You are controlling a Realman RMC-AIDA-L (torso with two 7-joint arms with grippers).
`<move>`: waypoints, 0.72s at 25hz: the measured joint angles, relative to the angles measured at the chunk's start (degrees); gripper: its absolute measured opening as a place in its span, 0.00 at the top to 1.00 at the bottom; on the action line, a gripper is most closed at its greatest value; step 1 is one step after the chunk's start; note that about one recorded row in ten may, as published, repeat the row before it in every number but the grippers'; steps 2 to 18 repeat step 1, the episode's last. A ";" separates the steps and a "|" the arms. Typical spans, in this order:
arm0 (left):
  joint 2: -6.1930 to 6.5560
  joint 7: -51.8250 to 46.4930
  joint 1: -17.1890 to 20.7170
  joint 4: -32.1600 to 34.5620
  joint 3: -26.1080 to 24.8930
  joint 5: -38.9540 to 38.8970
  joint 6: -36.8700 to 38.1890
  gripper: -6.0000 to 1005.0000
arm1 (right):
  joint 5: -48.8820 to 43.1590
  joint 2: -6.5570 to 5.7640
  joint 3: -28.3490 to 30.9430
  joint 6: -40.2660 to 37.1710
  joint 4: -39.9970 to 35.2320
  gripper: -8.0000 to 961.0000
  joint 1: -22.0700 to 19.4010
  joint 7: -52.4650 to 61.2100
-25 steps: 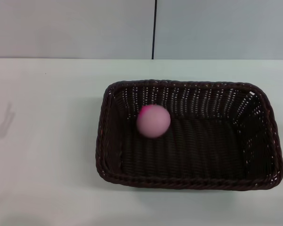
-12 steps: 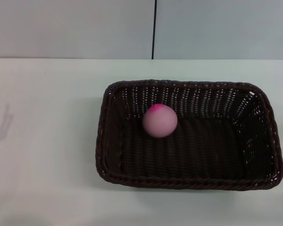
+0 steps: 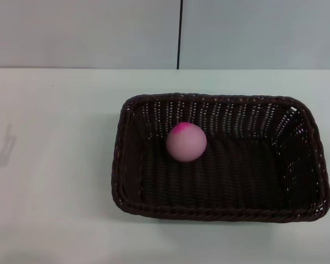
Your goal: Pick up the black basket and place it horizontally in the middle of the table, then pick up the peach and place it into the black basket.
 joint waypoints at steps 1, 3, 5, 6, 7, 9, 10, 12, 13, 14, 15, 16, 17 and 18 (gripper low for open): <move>0.00 -0.04 0.03 0.00 0.00 0.00 0.02 0.16 | 0.00 -0.02 -0.05 0.01 0.01 0.27 -0.26 0.01; 0.00 -0.04 0.03 0.00 0.00 0.00 0.02 0.16 | 0.00 -0.02 -0.05 0.01 0.01 0.27 -0.26 0.01; 0.00 -0.04 0.03 0.00 0.00 0.00 0.02 0.16 | 0.00 -0.02 -0.05 0.01 0.01 0.27 -0.26 0.01; 0.00 -0.04 0.03 0.00 0.00 0.00 0.02 0.16 | 0.00 -0.02 -0.05 0.01 0.01 0.27 -0.26 0.01; 0.00 -0.04 0.03 0.00 0.00 0.00 0.02 0.16 | 0.00 -0.02 -0.05 0.01 0.01 0.27 -0.26 0.01; 0.00 -0.04 0.03 0.00 0.00 0.00 0.02 0.16 | 0.00 -0.02 -0.05 0.01 0.01 0.27 -0.26 0.01; 0.00 -0.04 0.03 0.00 0.00 0.00 0.02 0.16 | 0.00 -0.02 -0.05 0.01 0.01 0.27 -0.26 0.01; 0.00 -0.04 0.03 0.00 0.00 0.00 0.02 0.16 | 0.00 -0.02 -0.05 0.01 0.01 0.27 -0.26 0.01; 0.00 -0.04 0.03 0.00 0.00 0.00 0.02 0.16 | 0.00 -0.02 -0.05 0.01 0.01 0.27 -0.26 0.01; 0.00 -0.04 0.03 0.00 0.00 0.00 0.02 0.16 | 0.00 -0.02 -0.05 0.01 0.01 0.27 -0.26 0.01; 0.00 -0.04 0.03 0.00 0.00 0.00 0.02 0.16 | 0.00 -0.02 -0.05 0.01 0.01 0.27 -0.26 0.01; 0.00 -0.04 0.03 0.00 0.00 0.00 0.02 0.16 | 0.00 -0.02 -0.05 0.01 0.01 0.27 -0.26 0.01; 0.00 -0.04 0.03 0.00 0.00 0.00 0.02 0.16 | 0.00 -0.02 -0.05 0.01 0.01 0.27 -0.26 0.01; 0.00 -0.04 0.03 0.00 0.00 0.00 0.02 0.16 | 0.00 -0.02 -0.05 0.01 0.01 0.27 -0.26 0.01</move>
